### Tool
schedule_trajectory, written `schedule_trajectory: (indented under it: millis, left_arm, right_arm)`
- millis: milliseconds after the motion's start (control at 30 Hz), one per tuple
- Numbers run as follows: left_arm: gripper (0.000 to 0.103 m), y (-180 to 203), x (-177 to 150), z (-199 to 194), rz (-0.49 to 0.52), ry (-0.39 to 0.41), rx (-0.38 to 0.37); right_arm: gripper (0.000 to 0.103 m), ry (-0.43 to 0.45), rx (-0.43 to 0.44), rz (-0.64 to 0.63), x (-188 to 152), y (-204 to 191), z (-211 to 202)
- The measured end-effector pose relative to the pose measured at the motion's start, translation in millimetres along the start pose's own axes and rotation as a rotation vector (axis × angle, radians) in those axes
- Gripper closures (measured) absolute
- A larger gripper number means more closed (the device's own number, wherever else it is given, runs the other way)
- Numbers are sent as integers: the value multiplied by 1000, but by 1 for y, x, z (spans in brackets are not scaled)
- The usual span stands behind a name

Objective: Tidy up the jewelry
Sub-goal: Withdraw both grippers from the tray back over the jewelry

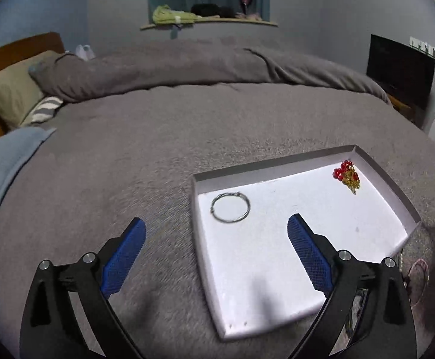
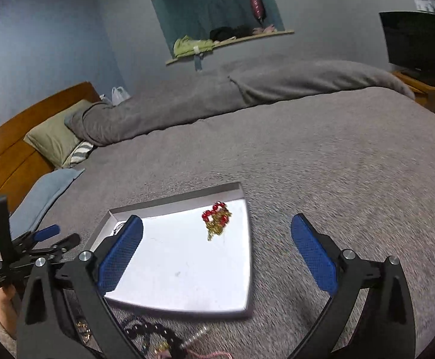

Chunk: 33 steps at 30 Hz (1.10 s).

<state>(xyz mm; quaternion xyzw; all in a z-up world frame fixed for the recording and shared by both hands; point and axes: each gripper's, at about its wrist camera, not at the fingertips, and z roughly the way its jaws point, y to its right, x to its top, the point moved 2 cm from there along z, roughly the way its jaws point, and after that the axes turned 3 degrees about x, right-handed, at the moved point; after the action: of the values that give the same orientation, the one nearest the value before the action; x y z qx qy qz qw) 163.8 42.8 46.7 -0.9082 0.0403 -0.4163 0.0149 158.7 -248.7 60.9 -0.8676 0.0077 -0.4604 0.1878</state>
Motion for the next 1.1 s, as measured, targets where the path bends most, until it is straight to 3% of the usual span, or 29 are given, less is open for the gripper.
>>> schedule_trajectory:
  millis: [233,333,533,667,867,1100]
  left_arm:
    - [7,8,-31,-37,-28,102,5]
    - [7,20,-46,-41,-23,102,-23]
    - [7,46,-67,-53,71,134,13]
    - [7,60,-82,-58,113,147,-27]
    - [7,78,-95,-65,215,179,-1]
    - [6,74,-110,-60,196,120,-38]
  right_arm:
    - [5,38,-45,-20,-35,3,-19]
    - [5,54,-64,-37,-51,3,-26]
    - [5,38,-71,-48,-74,6,-33]
    - [5,33,-91,-43,-82,10,-34]
    - [5,15,-95,-33,-95,15,-38]
    - [5,18,-88,-11,-102,20,-48]
